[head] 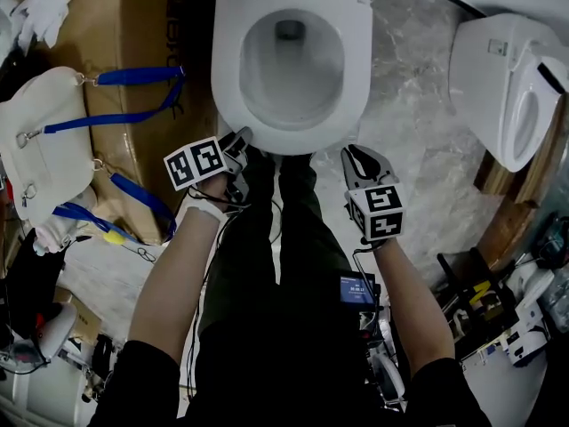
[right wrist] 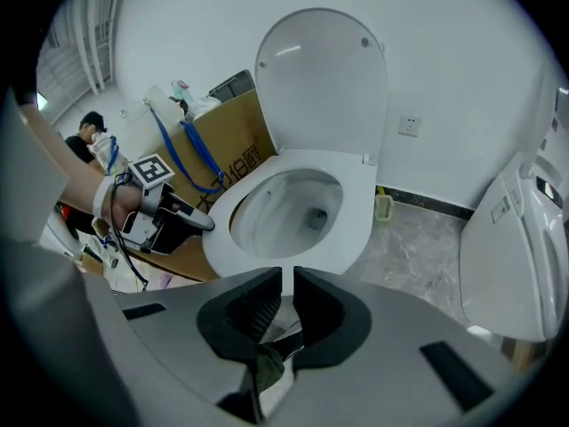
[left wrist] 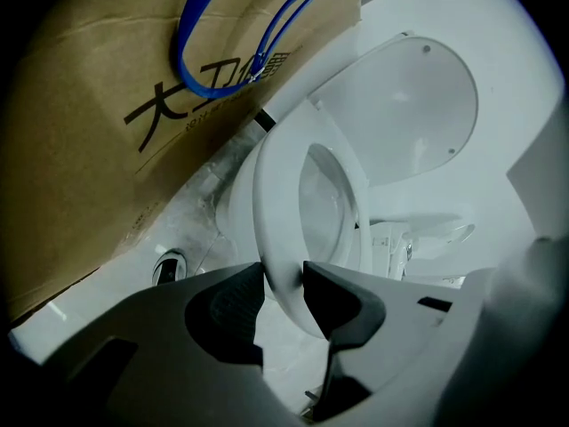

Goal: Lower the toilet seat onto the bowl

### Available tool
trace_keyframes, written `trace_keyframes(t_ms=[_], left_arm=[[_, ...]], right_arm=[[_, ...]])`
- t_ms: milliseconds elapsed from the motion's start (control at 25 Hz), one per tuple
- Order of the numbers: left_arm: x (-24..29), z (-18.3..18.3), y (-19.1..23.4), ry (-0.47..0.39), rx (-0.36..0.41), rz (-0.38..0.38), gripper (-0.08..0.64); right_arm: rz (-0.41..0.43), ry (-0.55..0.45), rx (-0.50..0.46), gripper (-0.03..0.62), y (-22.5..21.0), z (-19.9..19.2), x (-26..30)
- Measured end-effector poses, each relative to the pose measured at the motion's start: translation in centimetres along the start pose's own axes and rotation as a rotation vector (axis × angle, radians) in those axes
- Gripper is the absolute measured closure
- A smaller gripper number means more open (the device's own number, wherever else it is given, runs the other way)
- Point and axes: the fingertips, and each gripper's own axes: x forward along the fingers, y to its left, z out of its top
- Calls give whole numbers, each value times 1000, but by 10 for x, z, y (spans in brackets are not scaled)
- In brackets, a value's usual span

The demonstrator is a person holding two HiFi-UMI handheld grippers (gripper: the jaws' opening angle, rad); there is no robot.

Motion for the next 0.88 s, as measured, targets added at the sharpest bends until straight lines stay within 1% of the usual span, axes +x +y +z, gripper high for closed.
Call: trace_keyframes(t_ms=[280,480,720,800,880], left_arm=[[14,-2,13,27,16,34,414],[24,-3,22,31,6,51,414],[37,-2,31,32,3,56,414],[40,-2,34,33,4,58,414],[42,-1,36,33,5,61,414]], right_arm=[[13,9,-6,534,0,-3,10],[33,26,11,534,2,-10,16],[47,56,3,534,-3,-23,32],[54,71,29,534,-6,-29,39],[71,85,117,534,-11,-38,49]])
